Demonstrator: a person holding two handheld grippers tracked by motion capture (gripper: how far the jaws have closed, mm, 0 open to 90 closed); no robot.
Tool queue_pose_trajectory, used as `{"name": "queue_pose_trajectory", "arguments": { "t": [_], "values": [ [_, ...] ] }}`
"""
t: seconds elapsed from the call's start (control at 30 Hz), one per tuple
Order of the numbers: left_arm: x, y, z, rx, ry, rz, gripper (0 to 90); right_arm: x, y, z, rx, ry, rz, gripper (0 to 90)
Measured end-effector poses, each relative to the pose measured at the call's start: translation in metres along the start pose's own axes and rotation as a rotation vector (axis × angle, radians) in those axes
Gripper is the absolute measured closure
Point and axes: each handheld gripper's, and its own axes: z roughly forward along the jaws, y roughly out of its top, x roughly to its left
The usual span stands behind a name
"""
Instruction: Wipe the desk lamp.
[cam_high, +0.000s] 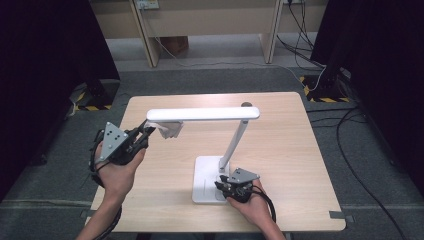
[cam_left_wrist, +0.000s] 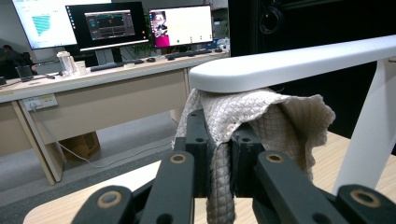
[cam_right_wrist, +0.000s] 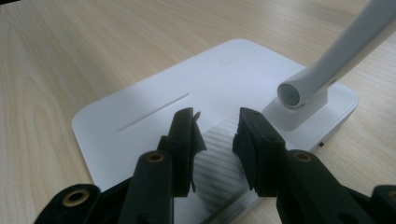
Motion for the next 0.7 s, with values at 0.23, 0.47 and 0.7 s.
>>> {"name": "queue_pose_trajectory", "arguments": {
  "t": [0.23, 0.47, 0.7],
  "values": [
    [-0.003, 0.001, 0.002, -0.001, -0.004, -0.001, 80.7, 0.0, 0.0, 0.0, 0.0, 0.0, 0.0, 67.1],
    [-0.01, 0.001, 0.004, 0.002, -0.02, 0.004, 80.7, 0.001, 0.0, 0.0, 0.002, 0.0, 0.007, 67.1],
    [-0.012, 0.002, 0.005, 0.002, -0.022, 0.009, 80.7, 0.0, 0.0, 0.0, 0.0, 0.0, 0.0, 67.1]
  ]
}}
